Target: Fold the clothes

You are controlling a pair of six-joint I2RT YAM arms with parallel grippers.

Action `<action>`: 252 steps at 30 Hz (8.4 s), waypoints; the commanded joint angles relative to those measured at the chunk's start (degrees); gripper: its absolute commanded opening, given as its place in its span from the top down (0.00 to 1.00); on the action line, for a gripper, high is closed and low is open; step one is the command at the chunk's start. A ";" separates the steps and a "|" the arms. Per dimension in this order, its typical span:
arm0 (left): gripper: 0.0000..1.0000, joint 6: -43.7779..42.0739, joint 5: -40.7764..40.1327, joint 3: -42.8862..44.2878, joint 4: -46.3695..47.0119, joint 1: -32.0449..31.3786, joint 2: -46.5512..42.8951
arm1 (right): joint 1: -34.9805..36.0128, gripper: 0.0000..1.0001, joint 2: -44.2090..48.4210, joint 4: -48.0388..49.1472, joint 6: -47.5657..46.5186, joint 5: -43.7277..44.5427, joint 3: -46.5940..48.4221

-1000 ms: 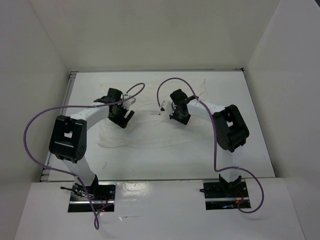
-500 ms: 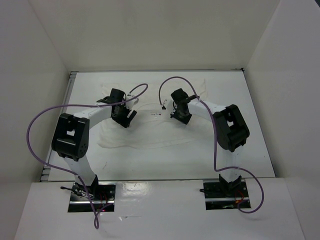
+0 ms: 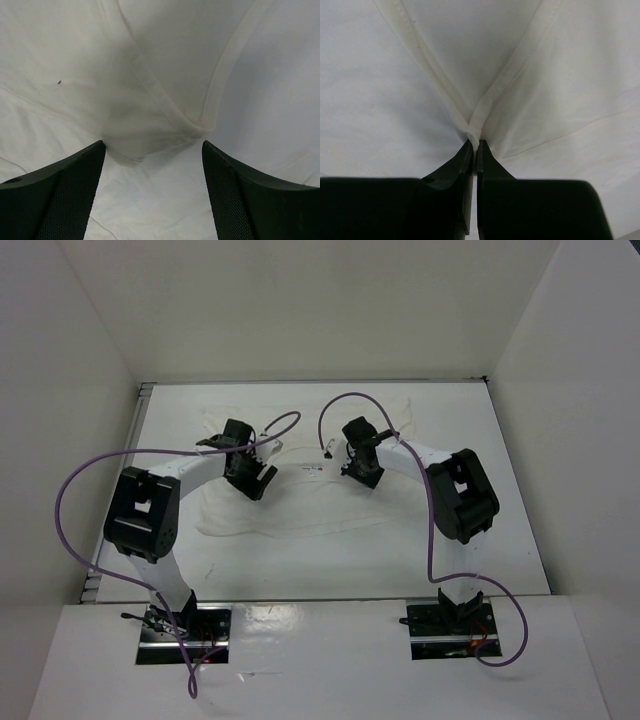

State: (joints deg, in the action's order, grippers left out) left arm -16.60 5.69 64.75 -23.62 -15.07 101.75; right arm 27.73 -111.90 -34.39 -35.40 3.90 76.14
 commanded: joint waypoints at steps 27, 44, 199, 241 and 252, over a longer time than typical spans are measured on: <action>0.24 -5.81 0.02 0.55 0.59 -2.16 0.72 | -0.48 1.00 0.98 -1.64 1.82 0.32 2.08; 0.45 -7.48 -1.04 1.69 1.12 -2.16 2.31 | -0.48 1.00 0.98 -2.17 2.35 0.84 1.56; 0.57 -13.46 3.89 10.22 -6.18 -3.04 6.53 | -2.76 1.00 4.49 -11.75 -0.11 2.43 12.63; 0.83 -17.41 1.70 16.11 -14.44 -3.04 6.53 | -2.76 1.00 6.07 -11.22 -1.78 5.33 12.10; 0.86 -17.94 2.22 19.01 -18.74 -1.98 4.77 | -2.76 1.00 6.08 -13.51 -3.54 5.85 14.82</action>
State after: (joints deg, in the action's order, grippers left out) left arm -33.10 6.94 81.58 -39.94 -17.61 109.51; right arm 25.45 -107.50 -46.26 -38.24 8.49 88.53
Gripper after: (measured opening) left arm 0.149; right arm 0.084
